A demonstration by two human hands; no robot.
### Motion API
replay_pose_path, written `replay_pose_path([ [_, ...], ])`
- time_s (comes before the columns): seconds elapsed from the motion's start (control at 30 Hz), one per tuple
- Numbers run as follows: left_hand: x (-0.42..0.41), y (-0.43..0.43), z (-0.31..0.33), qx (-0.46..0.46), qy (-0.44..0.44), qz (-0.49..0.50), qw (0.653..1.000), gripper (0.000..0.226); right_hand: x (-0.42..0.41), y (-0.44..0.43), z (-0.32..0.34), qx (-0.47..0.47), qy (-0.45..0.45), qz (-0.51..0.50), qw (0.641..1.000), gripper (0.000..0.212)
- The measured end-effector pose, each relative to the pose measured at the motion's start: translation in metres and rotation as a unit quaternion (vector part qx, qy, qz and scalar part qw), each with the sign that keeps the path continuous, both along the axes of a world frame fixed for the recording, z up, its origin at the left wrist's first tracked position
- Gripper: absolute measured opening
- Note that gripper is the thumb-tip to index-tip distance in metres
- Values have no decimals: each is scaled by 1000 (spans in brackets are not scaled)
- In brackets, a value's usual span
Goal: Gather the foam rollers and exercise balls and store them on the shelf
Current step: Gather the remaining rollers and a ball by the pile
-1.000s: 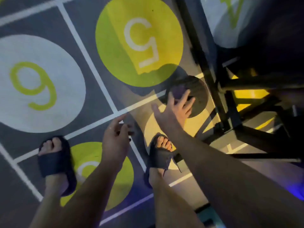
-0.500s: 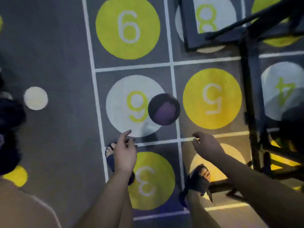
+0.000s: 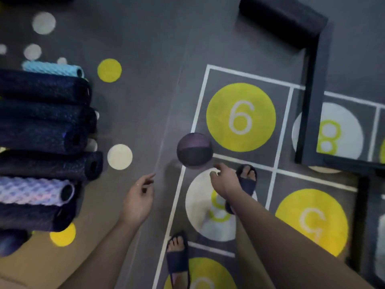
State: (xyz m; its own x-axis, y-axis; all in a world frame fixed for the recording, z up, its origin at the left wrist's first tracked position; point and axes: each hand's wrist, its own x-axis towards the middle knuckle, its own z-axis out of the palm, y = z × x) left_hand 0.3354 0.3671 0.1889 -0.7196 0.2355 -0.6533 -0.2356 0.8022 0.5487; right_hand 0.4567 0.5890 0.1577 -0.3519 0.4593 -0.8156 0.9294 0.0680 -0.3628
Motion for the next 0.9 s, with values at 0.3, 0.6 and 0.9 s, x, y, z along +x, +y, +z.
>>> replay_pose_path([
  [0.3,-104,196,-23,-32,-41,-26,998,47,-83,238,37,31,-38,78,996,55],
  [0.6,-263,479,-9,107,-26,-204,973,65,-218,509,1,144,-129,10,981,75],
  [0.9,-445,728,-104,85,-62,-156,982,60,-441,733,-139,206,-166,145,953,135],
])
